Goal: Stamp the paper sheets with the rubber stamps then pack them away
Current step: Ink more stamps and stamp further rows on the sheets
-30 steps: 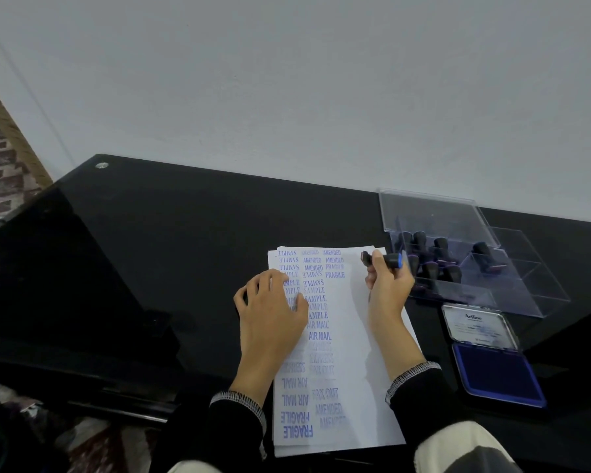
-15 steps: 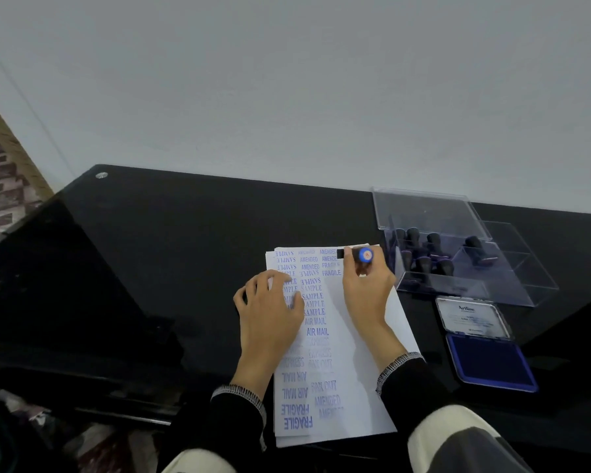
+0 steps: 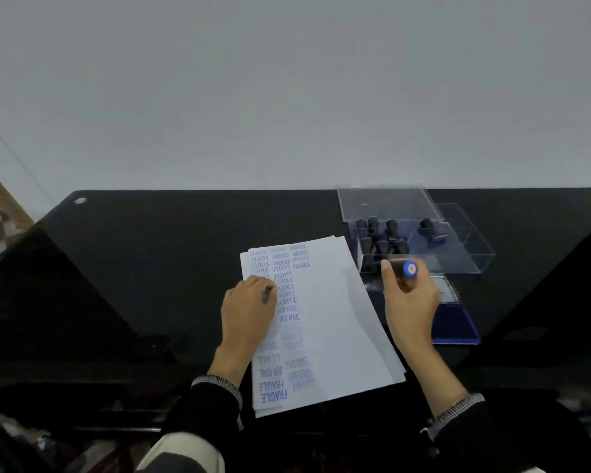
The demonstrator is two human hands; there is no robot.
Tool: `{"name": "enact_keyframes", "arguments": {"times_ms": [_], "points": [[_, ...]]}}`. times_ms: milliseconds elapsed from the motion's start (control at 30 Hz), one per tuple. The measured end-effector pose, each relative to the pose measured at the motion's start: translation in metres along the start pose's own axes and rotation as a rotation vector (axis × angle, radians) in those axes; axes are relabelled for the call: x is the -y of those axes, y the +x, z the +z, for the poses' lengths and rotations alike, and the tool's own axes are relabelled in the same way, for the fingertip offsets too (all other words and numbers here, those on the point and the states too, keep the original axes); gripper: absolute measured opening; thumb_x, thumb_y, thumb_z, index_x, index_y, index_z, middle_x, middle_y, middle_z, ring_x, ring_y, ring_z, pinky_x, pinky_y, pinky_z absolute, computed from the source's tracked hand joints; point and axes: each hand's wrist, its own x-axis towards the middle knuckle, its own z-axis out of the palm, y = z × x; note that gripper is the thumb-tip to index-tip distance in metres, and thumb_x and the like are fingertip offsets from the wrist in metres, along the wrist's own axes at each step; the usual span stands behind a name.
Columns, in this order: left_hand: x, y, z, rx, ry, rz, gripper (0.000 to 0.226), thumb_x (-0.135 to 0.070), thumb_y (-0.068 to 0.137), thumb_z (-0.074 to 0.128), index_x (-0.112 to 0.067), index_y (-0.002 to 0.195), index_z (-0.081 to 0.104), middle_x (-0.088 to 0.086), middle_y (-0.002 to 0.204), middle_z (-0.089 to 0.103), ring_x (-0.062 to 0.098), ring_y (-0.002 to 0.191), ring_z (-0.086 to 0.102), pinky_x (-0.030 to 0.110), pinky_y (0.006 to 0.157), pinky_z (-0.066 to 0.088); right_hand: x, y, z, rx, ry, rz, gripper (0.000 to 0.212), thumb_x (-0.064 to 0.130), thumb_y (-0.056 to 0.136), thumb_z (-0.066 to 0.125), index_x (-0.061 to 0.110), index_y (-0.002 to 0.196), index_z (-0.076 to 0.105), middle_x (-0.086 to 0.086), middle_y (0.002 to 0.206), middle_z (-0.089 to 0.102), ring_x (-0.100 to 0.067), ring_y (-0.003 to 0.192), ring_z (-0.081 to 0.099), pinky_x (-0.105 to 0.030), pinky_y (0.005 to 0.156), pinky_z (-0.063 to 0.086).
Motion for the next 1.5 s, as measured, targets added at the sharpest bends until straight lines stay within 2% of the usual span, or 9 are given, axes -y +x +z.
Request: {"name": "enact_keyframes", "arguments": {"times_ms": [200,267,400,567,733,867,967,1067,1500], "points": [[-0.032,0.001,0.004,0.086,0.149,-0.064,0.020,-0.020,0.094,0.048,-0.020,0.102,0.066,-0.006,0.104,0.063,0.016,0.092,0.058,0.032,0.087,0.035,-0.003,0.008,-0.058,-0.071,-0.052,0.035,0.012,0.019,0.090,0.061,0.009,0.084,0.059,-0.007,0.072,0.062,-0.010,0.062,0.054,-0.016,0.060,0.044],[-0.058,-0.006,0.011,0.111,0.015,-0.041,0.022,-0.016,0.094,0.048,-0.018,0.105,0.067,-0.004,0.109,0.063,0.017,0.097,0.058,0.029,0.088,0.038,-0.007,0.010,-0.072,-0.106,-0.050,0.061,0.009,0.018,0.091,0.061,0.015,0.082,0.059,-0.007,0.073,0.063,-0.014,0.064,0.057,-0.013,0.059,0.044],[-0.112,-0.028,0.033,0.256,-0.328,0.134,0.017,-0.018,0.096,0.054,-0.022,0.107,0.066,-0.010,0.111,0.062,0.007,0.105,0.054,0.019,0.091,0.039,-0.016,0.014,-0.099,-0.184,-0.026,0.147,0.014,0.020,0.091,0.060,0.024,0.078,0.056,-0.006,0.073,0.063,-0.022,0.065,0.061,-0.025,0.064,0.050],[-0.147,-0.042,0.059,0.390,-0.329,0.304,0.028,-0.031,0.093,0.058,-0.027,0.121,0.058,-0.016,0.120,0.054,0.003,0.117,0.042,0.018,0.099,0.036,-0.029,0.014,-0.126,-0.220,-0.037,0.217,0.016,0.020,0.092,0.060,0.018,0.076,0.056,-0.012,0.072,0.063,-0.012,0.058,0.058,-0.010,0.054,0.045],[-0.139,-0.045,0.075,0.459,-0.219,0.343,0.067,-0.054,0.087,0.057,-0.029,0.145,0.035,-0.013,0.149,0.034,0.005,0.141,0.018,0.026,0.117,0.020,-0.040,0.010,-0.132,-0.186,-0.069,0.260,0.027,0.026,0.089,0.063,0.013,0.070,0.051,-0.018,0.066,0.059,-0.017,0.057,0.052,-0.035,0.061,0.047],[-0.139,-0.045,0.076,0.461,-0.182,0.372,0.073,-0.059,0.087,0.053,-0.032,0.150,0.025,-0.018,0.154,0.025,0.002,0.144,0.010,0.023,0.116,0.010,-0.038,0.007,-0.125,-0.161,-0.083,0.268,0.034,0.030,0.089,0.063,0.018,0.063,0.044,-0.004,0.060,0.051,-0.013,0.057,0.047,-0.025,0.060,0.042],[-0.139,-0.045,0.074,0.470,-0.189,0.367,0.071,-0.057,0.089,0.053,-0.036,0.150,0.024,-0.020,0.154,0.026,0.001,0.144,0.008,0.022,0.114,0.009,-0.040,0.007,-0.120,-0.145,-0.087,0.281,0.030,0.032,0.090,0.061,0.015,0.068,0.050,-0.011,0.069,0.062,-0.027,0.068,0.060,-0.026,0.064,0.046],[-0.140,-0.045,0.074,0.477,-0.195,0.357,0.069,-0.058,0.088,0.053,-0.039,0.148,0.026,-0.019,0.153,0.029,0.002,0.144,0.010,0.024,0.114,0.011,-0.041,0.008,-0.116,-0.122,-0.102,0.298,0.024,0.032,0.090,0.061,0.015,0.074,0.056,-0.010,0.075,0.067,-0.024,0.073,0.064,-0.013,0.060,0.045],[-0.142,-0.045,0.071,0.498,-0.211,0.317,0.069,-0.061,0.086,0.055,-0.042,0.146,0.029,-0.019,0.151,0.033,0.002,0.142,0.014,0.025,0.113,0.014,-0.040,0.014,-0.107,0.153,-0.397,0.104,0.013,0.016,0.091,0.058,0.014,0.079,0.054,0.003,0.062,0.057,-0.005,0.052,0.051,-0.008,0.051,0.039]]}}
